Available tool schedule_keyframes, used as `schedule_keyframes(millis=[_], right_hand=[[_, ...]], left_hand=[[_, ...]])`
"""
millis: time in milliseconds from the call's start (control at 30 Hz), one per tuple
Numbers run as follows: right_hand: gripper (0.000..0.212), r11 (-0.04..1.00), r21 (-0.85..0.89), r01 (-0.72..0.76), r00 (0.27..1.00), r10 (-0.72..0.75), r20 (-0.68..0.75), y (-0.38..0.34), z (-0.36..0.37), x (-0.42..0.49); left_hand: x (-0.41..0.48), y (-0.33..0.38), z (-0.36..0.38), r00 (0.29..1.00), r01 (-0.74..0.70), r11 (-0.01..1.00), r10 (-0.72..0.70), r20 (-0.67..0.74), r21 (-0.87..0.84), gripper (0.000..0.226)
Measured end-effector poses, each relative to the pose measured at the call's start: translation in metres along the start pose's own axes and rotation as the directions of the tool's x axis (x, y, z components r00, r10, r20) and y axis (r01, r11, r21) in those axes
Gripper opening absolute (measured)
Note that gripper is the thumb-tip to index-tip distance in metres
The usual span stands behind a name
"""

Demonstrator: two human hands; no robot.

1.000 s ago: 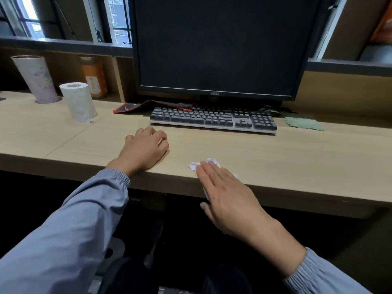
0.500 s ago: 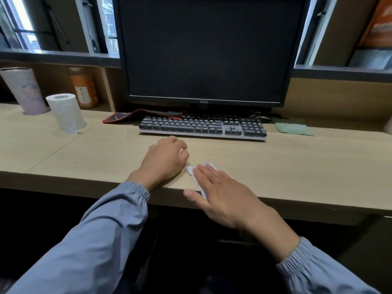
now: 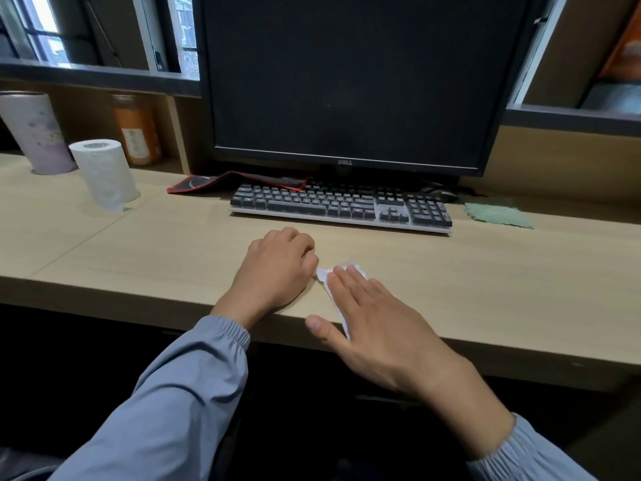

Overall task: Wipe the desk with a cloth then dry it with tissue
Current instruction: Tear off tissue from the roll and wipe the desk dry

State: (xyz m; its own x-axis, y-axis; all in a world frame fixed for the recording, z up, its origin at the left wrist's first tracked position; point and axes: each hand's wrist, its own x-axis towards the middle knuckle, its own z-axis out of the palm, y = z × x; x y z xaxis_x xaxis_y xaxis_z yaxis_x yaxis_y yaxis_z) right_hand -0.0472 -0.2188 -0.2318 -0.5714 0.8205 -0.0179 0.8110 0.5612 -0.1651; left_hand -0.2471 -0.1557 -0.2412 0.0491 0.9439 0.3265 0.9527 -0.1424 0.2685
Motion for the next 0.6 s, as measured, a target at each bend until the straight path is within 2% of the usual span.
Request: schedule_keyframes(millis=[200, 400, 600], right_hand=[[0.091, 0.998, -0.034, -0.051, 0.999, 0.051, 0.007, -0.003, 0.006, -0.033], [0.09, 0.994, 0.034, -0.103, 0.995, 0.103, 0.007, 0.002, -0.002, 0.01], [0.091, 0.997, 0.014, -0.072, 0.997, 0.071, 0.031, 0.001, 0.002, -0.019]], left_hand=[[0.001, 0.001, 0.002, 1.0, -0.004, 1.0, 0.005, -0.016, 0.016, 0.038], [0.001, 0.001, 0.001, 1.0, 0.0, 0.999, 0.0, 0.005, 0.034, 0.038], [0.0, 0.002, 0.001, 1.0, -0.007, 0.999, 0.007, -0.003, 0.048, 0.038]])
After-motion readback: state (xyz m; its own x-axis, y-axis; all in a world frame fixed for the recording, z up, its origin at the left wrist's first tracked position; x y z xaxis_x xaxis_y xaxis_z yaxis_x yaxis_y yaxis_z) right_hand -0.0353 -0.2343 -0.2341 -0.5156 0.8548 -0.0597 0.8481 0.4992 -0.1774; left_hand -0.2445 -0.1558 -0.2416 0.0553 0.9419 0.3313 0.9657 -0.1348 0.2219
